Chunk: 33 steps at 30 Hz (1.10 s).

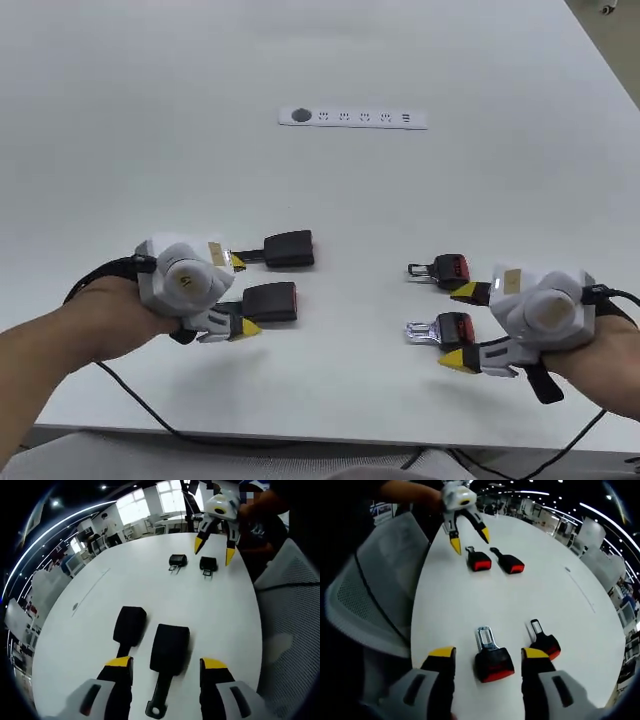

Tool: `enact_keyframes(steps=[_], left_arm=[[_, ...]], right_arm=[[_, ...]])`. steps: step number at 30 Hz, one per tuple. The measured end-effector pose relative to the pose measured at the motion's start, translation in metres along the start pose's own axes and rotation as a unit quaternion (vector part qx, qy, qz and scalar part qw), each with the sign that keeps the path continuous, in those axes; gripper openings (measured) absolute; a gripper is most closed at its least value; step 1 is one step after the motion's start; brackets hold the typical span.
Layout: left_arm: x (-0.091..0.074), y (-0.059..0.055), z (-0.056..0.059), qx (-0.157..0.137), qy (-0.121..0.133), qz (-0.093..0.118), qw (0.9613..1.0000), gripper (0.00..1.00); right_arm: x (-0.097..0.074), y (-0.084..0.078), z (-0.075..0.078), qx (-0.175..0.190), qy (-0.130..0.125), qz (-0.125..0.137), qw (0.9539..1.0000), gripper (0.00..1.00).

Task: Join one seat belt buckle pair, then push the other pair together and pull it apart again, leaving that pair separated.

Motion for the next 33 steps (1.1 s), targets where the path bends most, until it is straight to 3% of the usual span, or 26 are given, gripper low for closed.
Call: enact_keyframes(steps=[6, 11, 16, 17, 21, 23, 33], left_arm=[[0.015, -0.005, 0.002, -0.003, -0.047, -0.021, 0.9987, 0.53], [0.023, -0.009, -0.003, 0.009, -0.054, -0.029, 0.9981, 0.5], [0.029, -0.013, -0.006, 0.02, -0.068, -0.044, 0.9965, 0.4], [0.03, -0.011, -0.006, 0.017, -0.075, -0.034, 0.9964, 0.39], [0.03, -0.01, -0.006, 0.029, -0.084, -0.036, 0.9954, 0.36], [0.031, -0.008, -0.005, 0.055, -0.1, -0.031, 0.9929, 0.33], [0.032, -0.01, -0.006, 0.06, -0.106, -0.03, 0.9921, 0.32]], right_arm=[[0.005, -0.012, 0.007, 0.002, 0.026, -0.018, 0.9995, 0.49], [0.008, -0.019, 0.013, 0.002, 0.034, -0.03, 0.999, 0.48], [0.01, -0.024, 0.015, 0.01, 0.051, -0.039, 0.9979, 0.43], [0.011, -0.025, 0.015, 0.01, 0.053, -0.041, 0.9977, 0.43], [0.014, -0.027, 0.014, 0.008, 0.065, -0.048, 0.9967, 0.4], [0.014, -0.028, 0.017, 0.014, 0.065, -0.051, 0.9965, 0.37], [0.017, -0.033, 0.02, 0.007, 0.082, -0.048, 0.9954, 0.36]])
Point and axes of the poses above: the centre of the closed fingertips' face, and the gripper's own axes: x roughly forward along the fingers, z roughly to its right, y roughly out of its top, the point moved 8 cm from there along -x, roughly backward along the fingers, and after that the axes turned 8 degrees about z, right-handed, at the moved point
